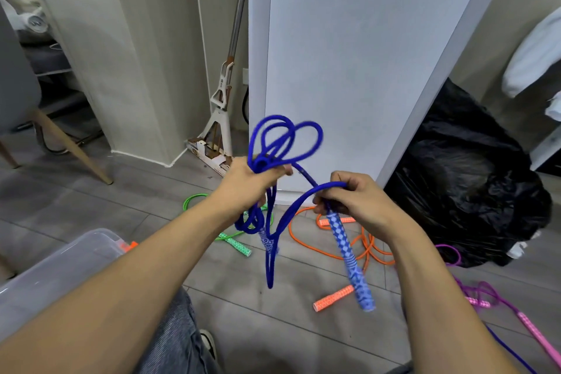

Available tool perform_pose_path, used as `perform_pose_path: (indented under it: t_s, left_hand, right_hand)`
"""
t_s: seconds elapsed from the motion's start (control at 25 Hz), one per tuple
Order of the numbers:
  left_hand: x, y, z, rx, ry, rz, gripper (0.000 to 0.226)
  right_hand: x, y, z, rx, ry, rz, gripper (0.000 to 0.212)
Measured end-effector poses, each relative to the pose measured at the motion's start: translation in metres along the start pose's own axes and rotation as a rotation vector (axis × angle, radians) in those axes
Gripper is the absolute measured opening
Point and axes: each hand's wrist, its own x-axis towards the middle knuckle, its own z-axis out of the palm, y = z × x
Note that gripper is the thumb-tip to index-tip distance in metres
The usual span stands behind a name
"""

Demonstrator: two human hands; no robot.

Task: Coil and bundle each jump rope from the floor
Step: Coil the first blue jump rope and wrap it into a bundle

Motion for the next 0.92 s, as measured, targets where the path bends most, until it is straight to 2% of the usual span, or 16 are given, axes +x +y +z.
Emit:
perform_pose_path:
  t_s: [0.08,0.16,0.24,0.28,0.36,0.44,0.52,0.6,0.72,0.84,0.92]
  left_hand:
    - [0.004,0.003,-0.007,-0.329,0.098,-0.029,0.015]
    - [0.008,0.010,-0.018,-0.551,0.115,-0.058,0.019]
    - [0.009,0.011,-0.026,-0.614,0.112,-0.066,0.020]
    - [0.008,0.010,-0.028,-0.597,0.124,-0.073,0.020]
    - [0.008,0.006,-0.027,-0.467,0.167,-0.092,0.021]
    - [0.009,0.006,-0.023,-0.450,0.193,-0.096,0.021]
    - [0.011,0.010,-0.026,-0.661,0.183,-0.107,0.020]
    - [0.013,0.016,-0.030,-0.819,0.098,-0.111,0.021]
    - [0.009,0.012,-0.030,-0.674,-0.003,-0.102,0.021]
    - [0.004,0.001,-0.019,-0.258,-0.094,-0.159,0.022]
    - [-0.001,-0.004,-0.013,0.041,-0.161,-0.207,0.033]
  right_hand:
    - [0.003,0.012,-0.010,-0.137,-0.001,0.044,0.020]
    - [0.004,0.027,-0.018,-0.486,-0.083,0.149,0.025]
    - [0.003,0.036,-0.019,-0.866,-0.270,0.354,0.027]
    - [0.001,0.038,-0.016,-0.978,-0.380,0.483,0.028]
    - [-0.002,0.044,-0.009,-0.959,-0.537,0.736,0.034]
    - [0.000,0.056,-0.007,-0.949,-0.586,0.868,0.040]
    - [0.002,0.071,-0.003,-0.993,-0.626,0.973,0.045]
    - [0.000,0.082,0.005,-0.983,-0.657,1.021,0.046]
    - [-0.002,0.072,0.021,-0.797,-0.686,0.901,0.049]
    - [-0.004,0.048,0.021,-0.708,-0.630,0.743,0.037]
    - [-0.005,0.032,0.016,-0.694,-0.603,0.662,0.031]
